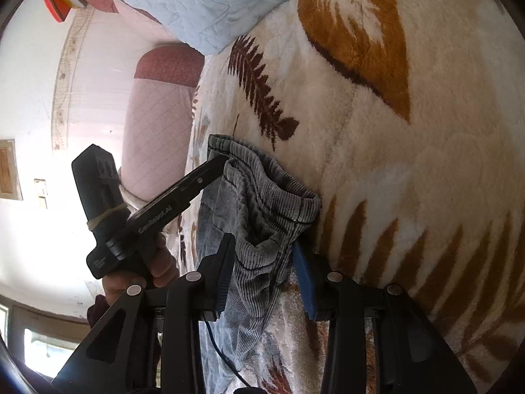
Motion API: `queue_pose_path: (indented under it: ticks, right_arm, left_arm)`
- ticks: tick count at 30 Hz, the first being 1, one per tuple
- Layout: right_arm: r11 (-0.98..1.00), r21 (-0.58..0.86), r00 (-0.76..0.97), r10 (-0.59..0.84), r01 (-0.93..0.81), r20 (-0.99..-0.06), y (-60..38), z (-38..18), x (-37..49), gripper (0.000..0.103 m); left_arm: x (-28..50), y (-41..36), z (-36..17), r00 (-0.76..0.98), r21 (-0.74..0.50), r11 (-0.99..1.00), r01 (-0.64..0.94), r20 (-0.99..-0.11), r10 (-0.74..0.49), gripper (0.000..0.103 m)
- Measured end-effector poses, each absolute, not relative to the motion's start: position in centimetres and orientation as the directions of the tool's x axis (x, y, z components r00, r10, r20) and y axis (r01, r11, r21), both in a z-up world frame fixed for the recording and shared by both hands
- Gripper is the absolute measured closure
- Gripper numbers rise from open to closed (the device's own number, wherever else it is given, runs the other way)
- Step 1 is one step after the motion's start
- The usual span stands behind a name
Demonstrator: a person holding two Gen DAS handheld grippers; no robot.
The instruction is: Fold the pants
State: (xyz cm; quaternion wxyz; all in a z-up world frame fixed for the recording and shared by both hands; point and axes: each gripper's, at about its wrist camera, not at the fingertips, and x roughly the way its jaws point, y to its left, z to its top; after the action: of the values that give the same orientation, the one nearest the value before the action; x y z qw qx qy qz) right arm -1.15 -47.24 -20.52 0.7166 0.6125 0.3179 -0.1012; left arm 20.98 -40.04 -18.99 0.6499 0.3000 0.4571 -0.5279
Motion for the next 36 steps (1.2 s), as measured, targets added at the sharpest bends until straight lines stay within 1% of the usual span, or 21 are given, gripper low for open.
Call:
queue_pose_path:
  ticks: [5,6,7,10,14,25,32,36]
  right_arm:
    - [0.271,0.803,0.773,0.232,0.531,-0.59,-46.8,-20.1,-0.4,0.07]
    - [0.284,0.797,0.771,0.226,0.532,-0.595,-46.8,-20.0,-0.3,0.076]
    - [0.288,0.795,0.768,0.228,0.534,-0.599,-46.7,-20.1,-0.2,0.081]
    - [0.298,0.798,0.772,0.23,0.524,-0.593,-46.8,-19.9,-0.2,0.086]
    - [0.366,0.803,0.794,0.222,0.469,-0.566,-46.0,-18.1,0.4,0.087]
    - [0.434,0.842,0.84,0.279,0.322,-0.465,-44.4,-15.4,1.1,0.087]
    - [0.508,0.84,0.837,0.363,0.189,-0.408,-41.7,-13.3,2.1,0.087]
    - [0.533,0.837,0.814,0.427,0.124,-0.393,-39.7,-12.8,3.0,0.087]
  left_arm:
    - [20.6,-39.5,-18.5,0.038,-0.094,0.274,0.957,-0.897,-0.44,0.078]
    - [20.4,-39.2,-18.4,0.043,-0.092,0.276,0.957,-0.894,-0.445,0.079]
    - [20.3,-39.1,-18.3,0.048,-0.091,0.281,0.955,-0.891,-0.451,0.08]
    - [20.3,-38.5,-17.4,0.053,-0.1,0.291,0.952,-0.878,-0.476,0.082]
    - [20.6,-37.1,-15.6,0.059,-0.12,0.305,0.945,-0.852,-0.52,0.082]
    - [21.0,-31.7,-10.1,0.139,-0.123,0.372,0.92,-0.785,-0.604,0.082]
    - [20.7,-27.1,-7.7,0.198,-0.112,0.425,0.898,-0.761,-0.618,0.082]
    - [20.3,-23.7,-7.3,0.228,-0.106,0.459,0.882,-0.756,-0.614,0.082]
